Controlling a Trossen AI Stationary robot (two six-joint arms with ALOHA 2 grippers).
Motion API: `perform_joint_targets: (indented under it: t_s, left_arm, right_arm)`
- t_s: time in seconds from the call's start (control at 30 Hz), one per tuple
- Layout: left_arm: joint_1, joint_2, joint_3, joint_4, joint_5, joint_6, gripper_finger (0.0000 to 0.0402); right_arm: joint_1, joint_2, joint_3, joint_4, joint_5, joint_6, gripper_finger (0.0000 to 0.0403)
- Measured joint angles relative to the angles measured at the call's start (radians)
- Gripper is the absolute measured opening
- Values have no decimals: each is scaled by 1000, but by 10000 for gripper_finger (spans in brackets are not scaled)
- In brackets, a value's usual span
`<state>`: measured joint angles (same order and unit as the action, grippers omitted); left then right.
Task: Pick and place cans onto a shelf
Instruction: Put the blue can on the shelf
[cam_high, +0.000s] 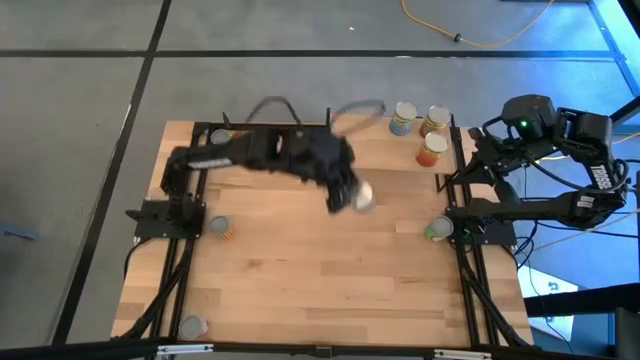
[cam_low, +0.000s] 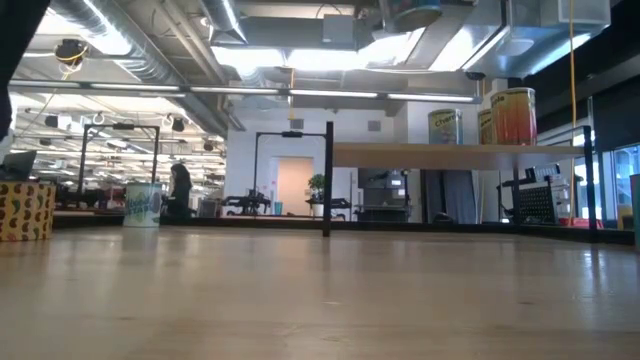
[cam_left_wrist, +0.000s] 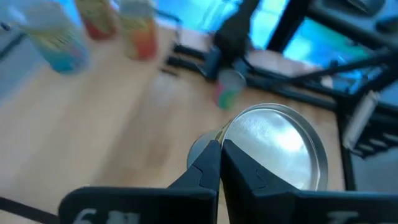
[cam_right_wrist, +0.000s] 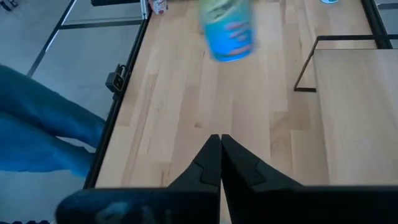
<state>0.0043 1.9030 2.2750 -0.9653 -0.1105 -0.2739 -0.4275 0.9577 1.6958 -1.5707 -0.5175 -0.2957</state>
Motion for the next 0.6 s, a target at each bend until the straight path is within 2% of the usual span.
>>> perform_joint_targets:
  t_s: [0.3,0.47,0.6]
  left_arm:
    - [260,27,17,17,183,81,0]
    - [339,89,17,52,276,136,0]
    - [378,132,15,49,279,187,0]
  right_arm:
    - [0,0,0,58,-16,-49,7]
    - [0,12,0,105,11,-48,4]
    - [0,39,0,109,27,-44,6]
